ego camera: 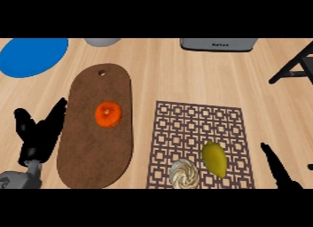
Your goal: Pick the cupcake from the placemat and place it in the tiered shelf
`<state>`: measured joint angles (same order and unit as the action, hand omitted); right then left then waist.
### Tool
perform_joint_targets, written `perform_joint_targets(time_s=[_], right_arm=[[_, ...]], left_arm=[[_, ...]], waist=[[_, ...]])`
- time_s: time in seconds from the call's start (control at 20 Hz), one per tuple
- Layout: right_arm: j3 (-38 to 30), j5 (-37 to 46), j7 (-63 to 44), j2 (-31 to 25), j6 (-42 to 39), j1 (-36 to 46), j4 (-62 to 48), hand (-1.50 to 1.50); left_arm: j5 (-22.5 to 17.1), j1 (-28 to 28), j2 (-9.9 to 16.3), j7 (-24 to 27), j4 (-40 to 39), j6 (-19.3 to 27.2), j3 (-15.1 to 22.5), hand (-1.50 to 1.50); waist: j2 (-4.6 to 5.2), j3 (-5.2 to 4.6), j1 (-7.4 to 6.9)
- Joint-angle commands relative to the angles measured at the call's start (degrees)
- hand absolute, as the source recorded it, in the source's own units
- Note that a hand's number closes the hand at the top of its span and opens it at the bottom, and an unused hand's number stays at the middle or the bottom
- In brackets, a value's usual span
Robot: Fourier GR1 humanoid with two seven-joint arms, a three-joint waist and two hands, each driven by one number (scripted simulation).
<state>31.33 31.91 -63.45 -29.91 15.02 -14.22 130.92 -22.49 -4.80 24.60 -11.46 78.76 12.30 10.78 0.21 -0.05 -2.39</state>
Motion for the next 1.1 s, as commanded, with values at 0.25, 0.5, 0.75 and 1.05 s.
perform_joint_targets(time_s=[0.25, 0.5, 0.75, 1.05], right_arm=[[10.0, 16.2, -18.7, 13.7, -6.3, 7.6, -7.7, -1.50], [13.0, 24.1, -20.9, 21.8, -10.5, 9.6, -12.9, -1.50], [10.5, 28.0, -20.9, 28.6, -14.9, 10.7, -14.2, -1.50], [11.1, 29.0, -21.1, 29.8, -11.4, 12.8, -22.1, -1.50]], left_arm=[[-0.4, 1.6, -1.9, -1.3, -2.8, -0.9, 0.5, 0.00], [0.5, 0.9, -2.3, -1.3, -3.3, -0.4, 0.1, 0.00], [0.1, 3.6, -2.7, 0.5, -2.0, -1.5, -0.6, 0.00], [0.5, 2.9, -2.9, -1.4, -0.7, -1.5, -0.5, 0.00]], waist=[[-0.11, -0.26, 1.94], [-0.13, -0.21, 2.52], [-0.24, -0.10, 2.39], [-0.14, -0.03, 2.09]])
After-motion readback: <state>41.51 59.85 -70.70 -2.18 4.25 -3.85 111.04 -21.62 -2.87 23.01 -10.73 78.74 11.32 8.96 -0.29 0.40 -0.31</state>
